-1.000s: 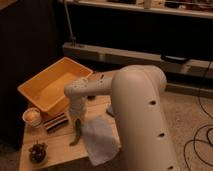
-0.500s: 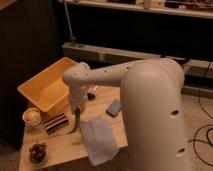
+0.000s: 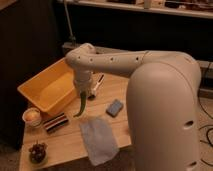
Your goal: Place pepper in table surface
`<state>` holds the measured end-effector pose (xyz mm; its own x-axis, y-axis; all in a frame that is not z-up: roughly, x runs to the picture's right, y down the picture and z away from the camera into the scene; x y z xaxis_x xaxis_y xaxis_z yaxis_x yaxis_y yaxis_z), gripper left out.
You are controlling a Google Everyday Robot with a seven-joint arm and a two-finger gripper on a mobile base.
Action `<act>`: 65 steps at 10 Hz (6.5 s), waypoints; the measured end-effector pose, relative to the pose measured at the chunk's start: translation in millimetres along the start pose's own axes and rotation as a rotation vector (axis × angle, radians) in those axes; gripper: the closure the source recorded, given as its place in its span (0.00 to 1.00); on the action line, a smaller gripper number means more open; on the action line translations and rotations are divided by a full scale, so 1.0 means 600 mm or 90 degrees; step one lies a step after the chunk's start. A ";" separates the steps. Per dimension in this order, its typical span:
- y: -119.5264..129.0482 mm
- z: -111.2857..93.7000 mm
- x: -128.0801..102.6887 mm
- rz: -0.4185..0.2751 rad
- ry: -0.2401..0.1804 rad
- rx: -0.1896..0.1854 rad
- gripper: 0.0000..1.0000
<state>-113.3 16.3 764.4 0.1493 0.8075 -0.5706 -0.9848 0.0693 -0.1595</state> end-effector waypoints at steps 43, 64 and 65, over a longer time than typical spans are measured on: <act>-0.406 0.227 0.201 0.319 0.096 -0.050 0.20; -0.406 0.229 0.201 0.319 0.096 -0.050 0.20; -0.406 0.229 0.201 0.319 0.096 -0.050 0.20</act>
<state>132.1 177.1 844.8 -0.3212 0.6365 -0.7013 -0.9298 -0.3524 0.1060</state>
